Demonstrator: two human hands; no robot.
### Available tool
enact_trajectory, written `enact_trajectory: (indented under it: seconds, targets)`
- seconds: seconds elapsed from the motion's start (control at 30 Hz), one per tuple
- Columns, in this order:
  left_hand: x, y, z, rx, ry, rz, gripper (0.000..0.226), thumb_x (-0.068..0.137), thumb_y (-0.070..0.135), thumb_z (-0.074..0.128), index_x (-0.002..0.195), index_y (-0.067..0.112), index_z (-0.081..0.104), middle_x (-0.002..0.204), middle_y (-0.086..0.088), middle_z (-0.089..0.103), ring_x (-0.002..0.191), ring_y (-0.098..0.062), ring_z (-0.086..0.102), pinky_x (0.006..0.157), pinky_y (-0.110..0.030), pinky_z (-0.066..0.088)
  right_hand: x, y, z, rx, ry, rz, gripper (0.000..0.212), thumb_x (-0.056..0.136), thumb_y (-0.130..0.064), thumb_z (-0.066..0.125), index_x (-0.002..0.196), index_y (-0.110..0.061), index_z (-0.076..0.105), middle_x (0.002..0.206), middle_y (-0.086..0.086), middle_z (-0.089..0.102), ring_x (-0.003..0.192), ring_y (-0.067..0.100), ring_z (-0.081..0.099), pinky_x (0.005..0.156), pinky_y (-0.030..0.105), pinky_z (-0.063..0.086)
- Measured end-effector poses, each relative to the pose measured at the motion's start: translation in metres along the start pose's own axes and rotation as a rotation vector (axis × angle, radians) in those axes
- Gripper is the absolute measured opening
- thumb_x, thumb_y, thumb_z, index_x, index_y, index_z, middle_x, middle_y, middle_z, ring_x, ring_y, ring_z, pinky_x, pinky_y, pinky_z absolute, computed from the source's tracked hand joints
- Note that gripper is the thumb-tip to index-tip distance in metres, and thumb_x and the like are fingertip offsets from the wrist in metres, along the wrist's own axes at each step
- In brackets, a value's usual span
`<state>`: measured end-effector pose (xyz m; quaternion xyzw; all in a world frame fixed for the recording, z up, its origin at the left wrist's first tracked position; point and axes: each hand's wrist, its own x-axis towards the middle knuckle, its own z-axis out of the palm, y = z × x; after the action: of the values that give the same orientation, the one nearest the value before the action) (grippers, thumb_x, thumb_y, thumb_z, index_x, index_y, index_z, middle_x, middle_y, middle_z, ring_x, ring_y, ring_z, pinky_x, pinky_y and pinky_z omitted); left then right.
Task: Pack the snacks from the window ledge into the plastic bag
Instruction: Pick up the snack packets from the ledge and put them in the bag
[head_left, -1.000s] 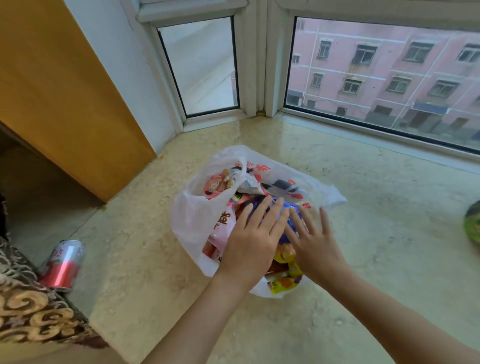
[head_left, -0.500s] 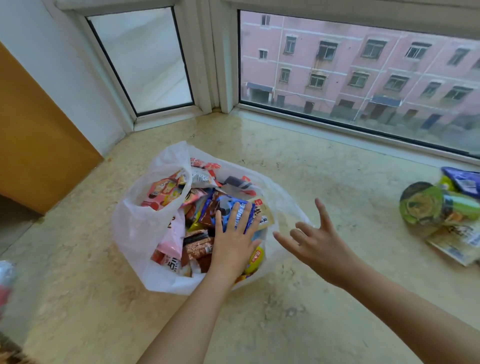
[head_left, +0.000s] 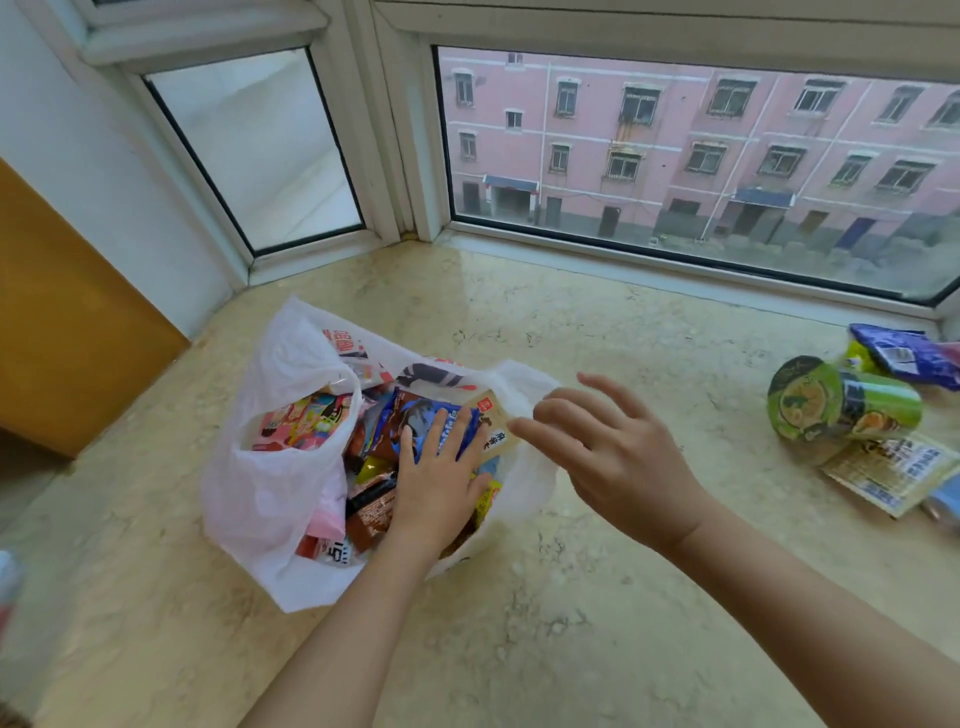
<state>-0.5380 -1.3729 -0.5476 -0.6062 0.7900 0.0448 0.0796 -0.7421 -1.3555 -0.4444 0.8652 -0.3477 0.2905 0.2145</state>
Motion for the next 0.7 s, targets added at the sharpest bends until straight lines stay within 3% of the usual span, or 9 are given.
enact_trajectory:
  seconds: [0.1, 0.17, 0.27, 0.37, 0.53, 0.7]
  targets:
    - [-0.004, 0.02, -0.017, -0.115, 0.216, -0.02, 0.049, 0.1, 0.042, 0.034, 0.145, 0.025, 0.04, 0.155, -0.001, 0.031, 0.143, -0.02, 0.027, 0.112, -0.049, 0.025, -0.032, 0.007, 0.002, 0.006, -0.163, 0.07, 0.048, 0.085, -0.004, 0.056, 0.13, -0.019, 0.056, 0.125, 0.006, 0.063, 0.12, 0.024, 0.056, 0.104, 0.044, 0.04]
    - [-0.011, 0.033, -0.027, -0.204, 0.395, -0.018, 0.046, 0.096, 0.037, 0.037, 0.134, 0.019, 0.054, 0.144, -0.002, 0.049, 0.133, -0.018, 0.044, 0.104, -0.045, 0.039, -0.047, 0.008, 0.0, 0.01, -0.23, 0.137, 0.056, 0.079, -0.009, 0.059, 0.134, -0.019, 0.054, 0.14, 0.009, 0.051, 0.131, 0.025, 0.047, 0.107, 0.047, 0.038]
    - [-0.019, 0.07, -0.048, -0.352, 0.563, 0.053, 0.046, 0.097, 0.033, 0.037, 0.137, 0.015, 0.049, 0.143, -0.001, 0.049, 0.131, -0.016, 0.045, 0.101, -0.039, 0.039, -0.075, 0.013, -0.013, 0.01, -0.305, 0.281, 0.057, 0.081, -0.019, 0.061, 0.137, -0.018, 0.051, 0.148, 0.008, 0.042, 0.134, 0.025, 0.043, 0.105, 0.049, 0.04]
    - [-0.016, 0.11, -0.066, -0.337, 0.629, 0.163, 0.047, 0.094, 0.022, 0.037, 0.14, 0.015, 0.045, 0.146, -0.001, 0.045, 0.133, -0.017, 0.041, 0.1, -0.037, 0.037, -0.104, 0.023, -0.028, -0.025, -0.369, 0.392, 0.056, 0.085, -0.03, 0.055, 0.139, -0.017, 0.048, 0.149, 0.008, 0.041, 0.134, 0.025, 0.043, 0.104, 0.05, 0.041]
    - [-0.004, 0.175, -0.074, -0.274, 0.631, 0.378, 0.057, 0.082, 0.01, 0.042, 0.139, 0.018, 0.046, 0.146, 0.0, 0.045, 0.136, -0.016, 0.039, 0.101, -0.039, 0.036, -0.157, 0.046, -0.064, -0.08, -0.399, 0.567, 0.057, 0.088, -0.038, 0.048, 0.141, -0.017, 0.045, 0.148, 0.009, 0.042, 0.133, 0.026, 0.044, 0.103, 0.051, 0.041]
    - [0.005, 0.254, -0.062, -0.192, 0.532, 0.449, 0.049, 0.089, 0.027, 0.049, 0.137, 0.02, 0.051, 0.145, 0.001, 0.047, 0.134, -0.016, 0.043, 0.101, -0.04, 0.037, -0.222, 0.08, -0.104, -0.122, -0.408, 0.696, 0.057, 0.087, -0.04, 0.049, 0.139, -0.016, 0.045, 0.145, 0.01, 0.045, 0.13, 0.027, 0.048, 0.102, 0.05, 0.041]
